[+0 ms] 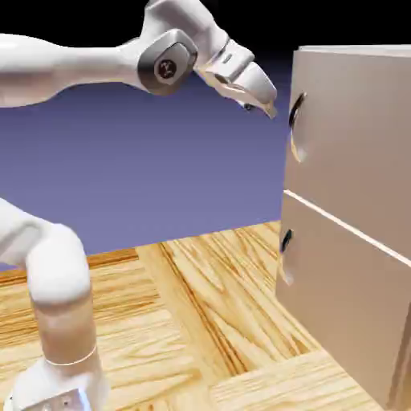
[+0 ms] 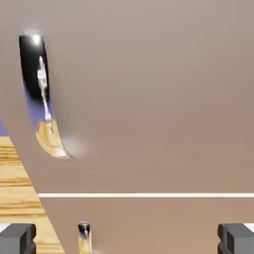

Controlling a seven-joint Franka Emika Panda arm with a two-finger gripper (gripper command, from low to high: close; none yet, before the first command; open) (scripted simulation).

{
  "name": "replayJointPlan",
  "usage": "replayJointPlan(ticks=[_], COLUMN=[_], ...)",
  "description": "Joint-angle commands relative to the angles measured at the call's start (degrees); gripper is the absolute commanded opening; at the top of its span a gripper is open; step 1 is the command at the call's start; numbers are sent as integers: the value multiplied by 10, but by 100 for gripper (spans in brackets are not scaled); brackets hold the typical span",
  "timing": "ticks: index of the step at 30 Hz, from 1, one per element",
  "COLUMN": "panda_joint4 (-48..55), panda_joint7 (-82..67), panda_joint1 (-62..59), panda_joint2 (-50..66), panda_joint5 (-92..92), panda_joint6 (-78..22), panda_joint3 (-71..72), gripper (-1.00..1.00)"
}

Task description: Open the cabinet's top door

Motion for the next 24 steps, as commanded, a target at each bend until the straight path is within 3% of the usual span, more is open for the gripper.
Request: replayJointPlan(ticks=[1, 24], panda_joint4=[0, 11], panda_joint7=[8, 189], panda_joint1=[-8, -183], panda_joint2=[0, -8], panda_joint5=[25, 598], panda_joint6=[5, 118], panda_joint3=[8, 198], gripper=[100, 100])
